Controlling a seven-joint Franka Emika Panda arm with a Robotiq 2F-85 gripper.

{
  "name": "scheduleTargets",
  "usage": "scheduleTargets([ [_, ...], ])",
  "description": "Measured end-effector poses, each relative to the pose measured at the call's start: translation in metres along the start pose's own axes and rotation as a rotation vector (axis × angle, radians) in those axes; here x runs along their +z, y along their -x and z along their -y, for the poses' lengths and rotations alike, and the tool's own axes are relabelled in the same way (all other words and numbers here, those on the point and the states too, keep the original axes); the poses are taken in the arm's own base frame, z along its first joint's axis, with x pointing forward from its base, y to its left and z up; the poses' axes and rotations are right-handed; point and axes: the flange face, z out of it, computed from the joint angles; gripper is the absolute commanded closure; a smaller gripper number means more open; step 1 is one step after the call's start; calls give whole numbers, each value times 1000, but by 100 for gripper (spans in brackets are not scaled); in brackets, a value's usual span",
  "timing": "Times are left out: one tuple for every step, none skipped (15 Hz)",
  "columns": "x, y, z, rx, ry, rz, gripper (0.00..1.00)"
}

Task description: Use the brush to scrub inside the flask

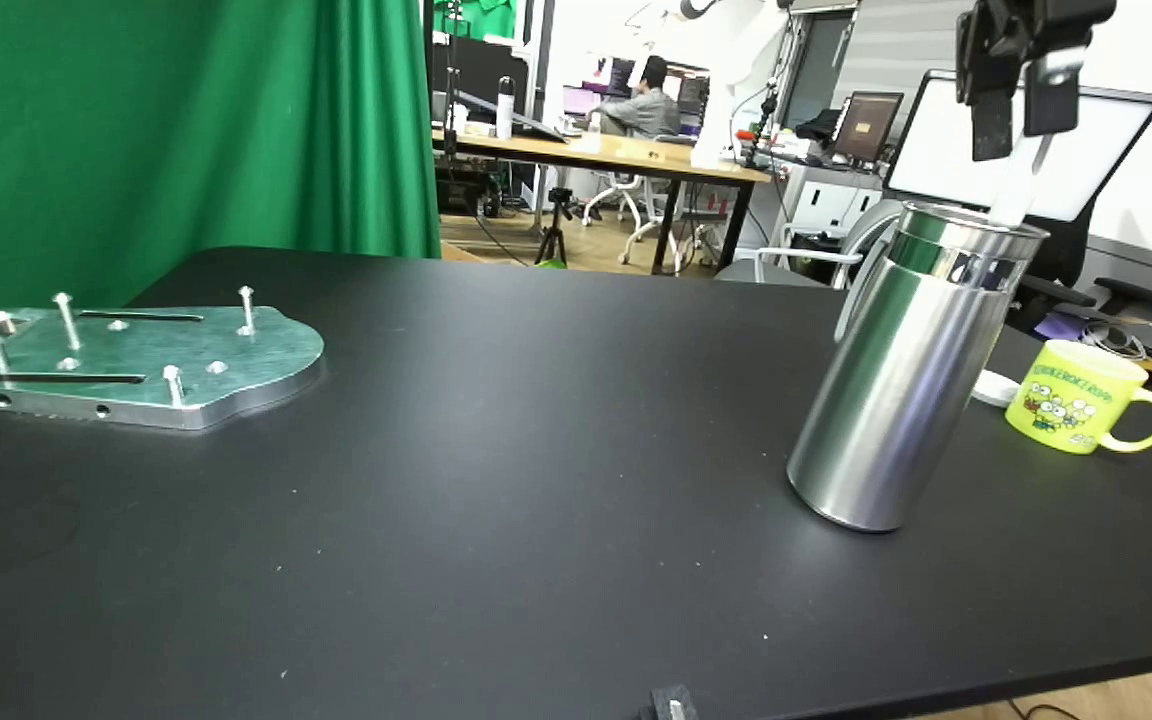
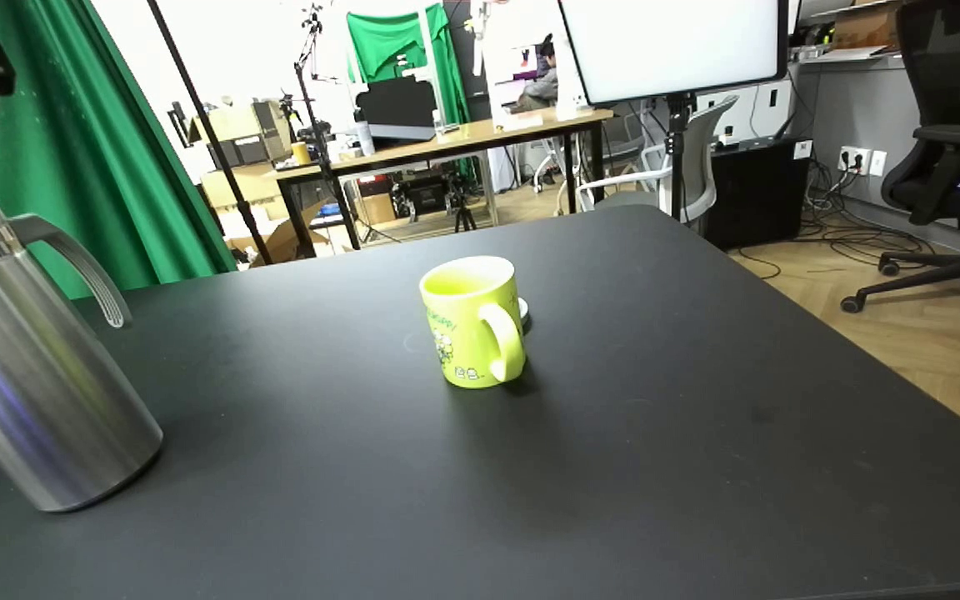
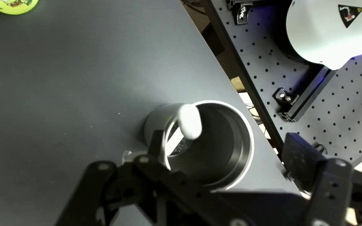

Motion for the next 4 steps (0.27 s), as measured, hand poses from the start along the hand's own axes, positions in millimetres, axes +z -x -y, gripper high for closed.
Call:
scheduleTargets([
  [-9, 4, 2, 4, 8, -5, 0],
  [-18, 8, 4, 8, 15, -10, 0],
  [-24, 11, 6, 12, 22, -15, 0],
  [-28, 13, 7, 14, 27, -19, 0],
])
